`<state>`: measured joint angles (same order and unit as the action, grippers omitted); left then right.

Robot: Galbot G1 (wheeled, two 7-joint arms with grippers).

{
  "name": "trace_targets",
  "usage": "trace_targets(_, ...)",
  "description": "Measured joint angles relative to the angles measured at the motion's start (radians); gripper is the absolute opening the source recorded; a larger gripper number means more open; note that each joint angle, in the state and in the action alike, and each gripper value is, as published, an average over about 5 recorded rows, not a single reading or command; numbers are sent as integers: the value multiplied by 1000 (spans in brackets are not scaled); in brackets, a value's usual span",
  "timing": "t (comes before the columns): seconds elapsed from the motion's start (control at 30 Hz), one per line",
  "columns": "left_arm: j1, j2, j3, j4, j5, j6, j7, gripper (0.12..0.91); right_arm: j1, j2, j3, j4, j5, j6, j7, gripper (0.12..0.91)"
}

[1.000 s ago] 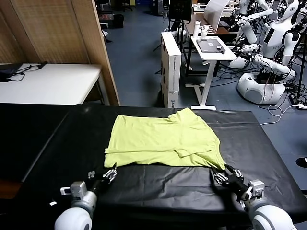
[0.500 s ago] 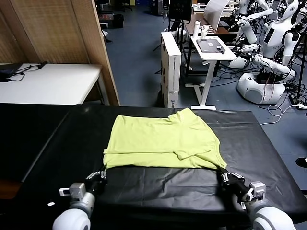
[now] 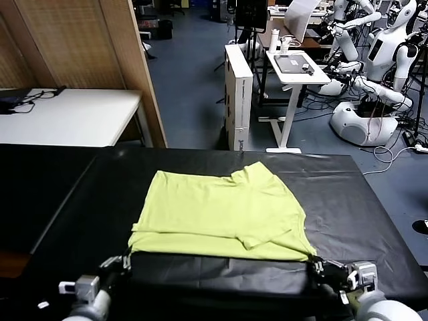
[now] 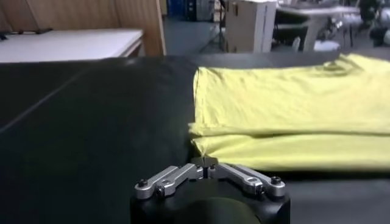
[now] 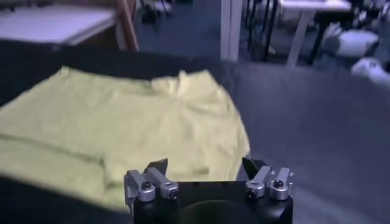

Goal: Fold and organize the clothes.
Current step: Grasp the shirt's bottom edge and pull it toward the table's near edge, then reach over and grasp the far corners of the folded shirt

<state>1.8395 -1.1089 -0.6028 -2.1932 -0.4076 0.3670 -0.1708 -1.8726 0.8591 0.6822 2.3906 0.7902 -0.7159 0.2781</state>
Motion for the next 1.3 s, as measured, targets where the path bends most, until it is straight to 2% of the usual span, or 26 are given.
trace_targets(0.07,7,-5,0,-4,-3,0,-6,907,-10,-2,6,11,1,-12,8,897)
trace_targets(0.23,14,-10,0,-16,-8,15,-13,907,-15,-6,25,45,16,1,30,907)
trace_targets(0.5,21,-9,-25,-34,-36,43,-30,907,99,-54,56,49,103,67,5,907)
trace_targets(0.67,4,-10,-72,-47,-87,59,-19,907,291,-104,1,-56,164,84,-8,907)
trace_targets(0.83,-77,0,-104,-33,-131,89,-6,907,530,-120,-108,-222,223,63,-58,907)
trace_targets(0.9,-125,4,-102,-23,-158,94,-23,907,622,-120,-159,-291,231,55,-75,907)
trace_targets(1.03,-243,8,-74,10,-234,119,-103,907,789,-114,-268,-427,238,41,-105,907)
trace_targets(1.1,-309,12,-55,31,-282,130,-133,907,862,-109,-322,-493,250,29,-123,907)
trace_targets(1.2,-409,21,-23,69,-351,150,-155,907,960,-101,-397,-587,285,6,-146,907)
trace_targets(1.3,-507,33,13,118,-415,183,-161,907,1043,-93,-464,-666,307,-12,-159,907)
